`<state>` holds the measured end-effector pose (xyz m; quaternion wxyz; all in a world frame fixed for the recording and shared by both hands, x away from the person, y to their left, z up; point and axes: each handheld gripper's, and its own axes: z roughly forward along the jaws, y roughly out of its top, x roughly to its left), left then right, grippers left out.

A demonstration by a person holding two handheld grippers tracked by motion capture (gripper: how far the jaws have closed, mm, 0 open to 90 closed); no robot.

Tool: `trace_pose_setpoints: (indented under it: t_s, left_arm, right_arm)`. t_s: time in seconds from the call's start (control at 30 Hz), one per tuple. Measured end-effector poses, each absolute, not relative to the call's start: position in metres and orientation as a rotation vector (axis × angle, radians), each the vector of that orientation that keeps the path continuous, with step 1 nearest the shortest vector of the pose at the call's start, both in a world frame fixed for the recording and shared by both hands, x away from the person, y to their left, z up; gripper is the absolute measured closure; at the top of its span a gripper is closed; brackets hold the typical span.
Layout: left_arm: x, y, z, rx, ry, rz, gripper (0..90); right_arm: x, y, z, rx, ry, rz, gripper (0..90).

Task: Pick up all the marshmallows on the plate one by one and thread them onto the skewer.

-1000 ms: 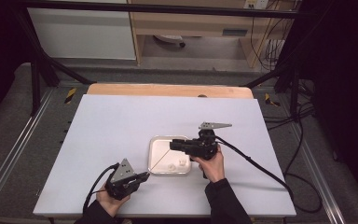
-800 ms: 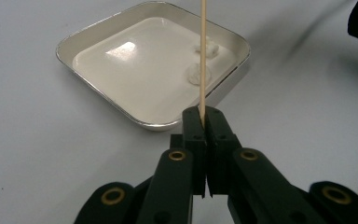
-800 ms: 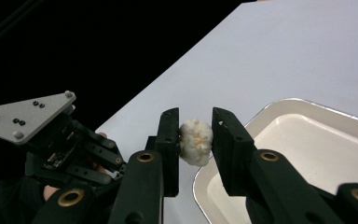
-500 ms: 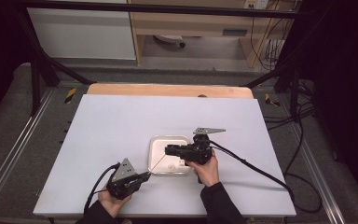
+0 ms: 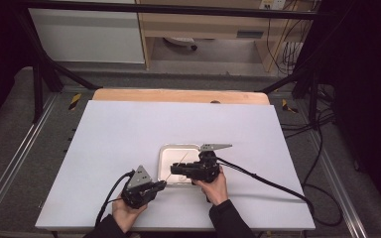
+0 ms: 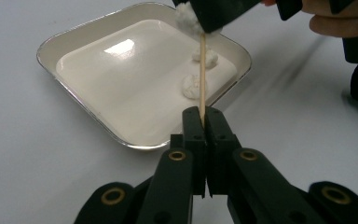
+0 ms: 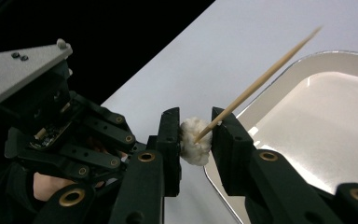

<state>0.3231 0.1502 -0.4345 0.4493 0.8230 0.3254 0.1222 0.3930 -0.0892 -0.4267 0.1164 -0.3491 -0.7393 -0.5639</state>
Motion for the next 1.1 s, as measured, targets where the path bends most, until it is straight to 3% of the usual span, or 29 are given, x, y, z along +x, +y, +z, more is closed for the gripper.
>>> trace_pose_setpoints:
  t_s: [0.33, 0.67, 0.83, 1.1]
  left_arm:
    - [0.324, 0.148, -0.434, 2.03, 0.812, 0.304, 88.5]
    - [0.326, 0.167, -0.43, 1.978, 0.821, 0.298, 88.5]
    - [0.325, 0.174, -0.43, 1.985, 0.81, 0.307, 88.4]
    - [0.324, 0.178, -0.431, 1.992, 0.796, 0.315, 88.4]
  right_arm:
    - [0.388, -0.086, -0.432, -1.002, -2.203, -1.633, 70.9]
    - [0.388, -0.103, -0.408, -0.996, -2.414, -1.698, 32.7]
    - [0.393, -0.109, -0.406, -1.015, -2.556, -1.619, 20.0]
    - [0.4, -0.111, -0.419, -1.001, -2.795, -1.405, 20.5]
